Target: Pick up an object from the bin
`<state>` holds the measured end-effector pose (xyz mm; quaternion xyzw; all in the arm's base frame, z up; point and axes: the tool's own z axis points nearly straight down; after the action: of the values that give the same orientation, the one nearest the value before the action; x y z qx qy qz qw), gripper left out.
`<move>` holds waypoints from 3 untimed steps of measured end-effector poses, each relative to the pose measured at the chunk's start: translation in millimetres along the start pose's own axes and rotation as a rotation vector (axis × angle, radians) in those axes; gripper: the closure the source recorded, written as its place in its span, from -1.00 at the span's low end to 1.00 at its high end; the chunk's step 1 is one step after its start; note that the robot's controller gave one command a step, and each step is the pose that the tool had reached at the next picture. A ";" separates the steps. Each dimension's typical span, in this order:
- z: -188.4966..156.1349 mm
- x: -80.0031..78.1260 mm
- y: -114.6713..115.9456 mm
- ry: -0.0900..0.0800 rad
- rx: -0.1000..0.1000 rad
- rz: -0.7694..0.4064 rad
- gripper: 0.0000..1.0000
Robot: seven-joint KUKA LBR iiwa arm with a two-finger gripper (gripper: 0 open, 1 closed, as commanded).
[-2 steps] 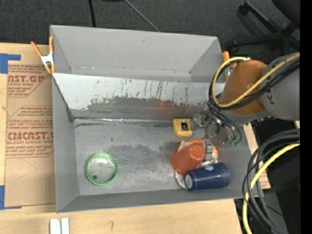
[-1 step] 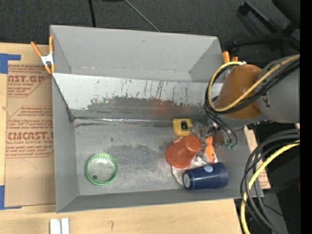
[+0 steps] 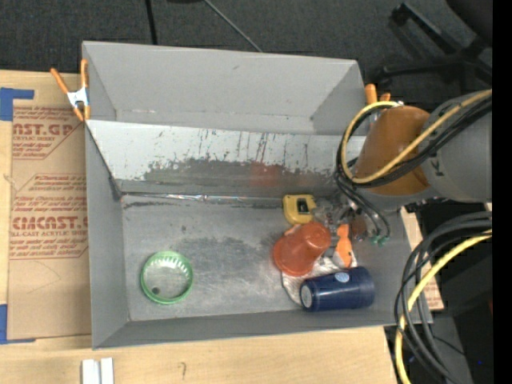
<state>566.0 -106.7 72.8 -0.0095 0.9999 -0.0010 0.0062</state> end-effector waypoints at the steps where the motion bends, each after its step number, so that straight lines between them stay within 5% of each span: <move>1: -46.6 5.0 1.4 0.016 -0.003 -0.019 1.00; 2: -2.7 4.5 10.0 0.004 -0.001 -0.046 -1.00; 3: 0.4 3.9 11.4 0.006 -0.001 -0.051 1.00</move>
Offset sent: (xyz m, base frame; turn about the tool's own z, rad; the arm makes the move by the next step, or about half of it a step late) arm -0.0066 0.0112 -0.0028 -0.0512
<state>561.8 -95.3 72.3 -0.0349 0.9994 -0.0005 0.0031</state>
